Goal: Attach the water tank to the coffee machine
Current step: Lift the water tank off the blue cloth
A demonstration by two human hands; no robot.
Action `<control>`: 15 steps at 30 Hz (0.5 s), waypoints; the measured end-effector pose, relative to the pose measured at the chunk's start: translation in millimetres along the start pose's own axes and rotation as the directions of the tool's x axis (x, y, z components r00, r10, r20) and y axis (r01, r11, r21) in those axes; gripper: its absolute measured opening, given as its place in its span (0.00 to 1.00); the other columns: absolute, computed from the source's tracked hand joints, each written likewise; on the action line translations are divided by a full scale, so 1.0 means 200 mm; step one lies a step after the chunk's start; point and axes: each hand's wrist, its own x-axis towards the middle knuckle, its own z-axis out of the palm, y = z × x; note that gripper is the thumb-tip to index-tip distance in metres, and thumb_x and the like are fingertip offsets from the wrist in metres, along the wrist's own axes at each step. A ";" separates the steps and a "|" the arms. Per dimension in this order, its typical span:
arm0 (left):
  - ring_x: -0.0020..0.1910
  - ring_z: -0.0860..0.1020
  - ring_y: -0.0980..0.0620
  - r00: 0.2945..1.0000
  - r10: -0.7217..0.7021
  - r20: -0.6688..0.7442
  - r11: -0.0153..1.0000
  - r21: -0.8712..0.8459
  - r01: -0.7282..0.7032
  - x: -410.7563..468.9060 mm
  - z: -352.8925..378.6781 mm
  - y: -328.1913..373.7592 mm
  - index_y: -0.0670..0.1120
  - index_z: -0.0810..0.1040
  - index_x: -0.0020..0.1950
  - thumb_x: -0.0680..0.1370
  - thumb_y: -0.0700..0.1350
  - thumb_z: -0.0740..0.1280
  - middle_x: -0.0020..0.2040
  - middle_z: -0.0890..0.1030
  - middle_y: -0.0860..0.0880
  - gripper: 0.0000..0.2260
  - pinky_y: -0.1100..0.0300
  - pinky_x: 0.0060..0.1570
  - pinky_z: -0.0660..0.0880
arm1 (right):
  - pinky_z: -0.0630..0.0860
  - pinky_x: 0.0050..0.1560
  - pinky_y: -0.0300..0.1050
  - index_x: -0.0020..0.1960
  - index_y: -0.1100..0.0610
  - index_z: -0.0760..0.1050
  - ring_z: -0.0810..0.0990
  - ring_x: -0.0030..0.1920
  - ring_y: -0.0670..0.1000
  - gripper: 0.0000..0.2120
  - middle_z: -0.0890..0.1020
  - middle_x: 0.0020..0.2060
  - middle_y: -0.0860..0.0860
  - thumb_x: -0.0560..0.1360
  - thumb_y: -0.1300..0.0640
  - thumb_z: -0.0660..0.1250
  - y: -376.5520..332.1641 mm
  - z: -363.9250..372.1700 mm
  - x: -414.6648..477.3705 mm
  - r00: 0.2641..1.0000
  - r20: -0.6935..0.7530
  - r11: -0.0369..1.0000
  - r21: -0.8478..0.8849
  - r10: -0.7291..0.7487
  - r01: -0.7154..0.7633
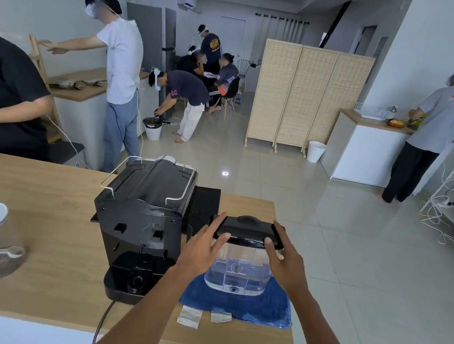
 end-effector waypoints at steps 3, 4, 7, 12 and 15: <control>0.57 0.79 0.43 0.999 0.030 -0.011 1.000 0.005 -0.030 -0.04 0.00 0.01 0.76 0.44 0.73 0.79 0.70 0.49 0.70 0.73 0.46 0.25 0.42 0.58 0.76 | 0.82 0.45 0.46 0.77 0.40 0.57 0.82 0.42 0.52 0.33 0.81 0.60 0.47 0.74 0.35 0.60 0.02 0.01 -0.01 0.999 0.030 1.000 0.021 -0.020 0.020; 0.60 0.78 0.43 1.000 0.029 -0.006 1.000 0.009 -0.029 -0.05 0.00 0.02 0.73 0.44 0.76 0.80 0.68 0.50 0.74 0.70 0.47 0.26 0.43 0.59 0.75 | 0.82 0.48 0.48 0.77 0.39 0.55 0.82 0.44 0.51 0.35 0.80 0.63 0.47 0.74 0.34 0.61 0.03 0.02 -0.01 0.998 0.043 0.999 0.012 -0.036 0.035; 0.48 0.81 0.44 0.999 0.038 0.021 0.997 0.066 -0.039 -0.06 -0.02 -0.01 0.67 0.44 0.78 0.82 0.61 0.56 0.70 0.73 0.39 0.28 0.46 0.51 0.77 | 0.82 0.55 0.51 0.77 0.39 0.52 0.81 0.52 0.50 0.38 0.77 0.66 0.45 0.72 0.33 0.64 0.05 0.02 -0.02 0.995 0.072 0.997 -0.012 -0.069 0.070; 0.34 0.75 0.58 0.994 0.100 0.036 0.988 0.117 -0.103 -0.05 -0.01 -0.07 0.66 0.41 0.78 0.82 0.60 0.59 0.67 0.75 0.39 0.32 0.48 0.49 0.77 | 0.80 0.60 0.52 0.77 0.39 0.52 0.80 0.59 0.52 0.41 0.76 0.68 0.46 0.72 0.43 0.72 0.07 0.00 -0.01 0.990 0.100 0.993 -0.057 -0.100 0.106; 0.39 0.79 0.54 0.994 0.097 0.043 0.991 0.090 -0.101 -0.04 0.00 -0.08 0.67 0.41 0.78 0.80 0.63 0.61 0.73 0.70 0.44 0.35 0.47 0.52 0.78 | 0.80 0.61 0.50 0.78 0.39 0.53 0.78 0.63 0.51 0.44 0.76 0.69 0.46 0.71 0.45 0.75 0.10 -0.01 0.01 0.986 0.126 0.993 -0.042 -0.108 0.114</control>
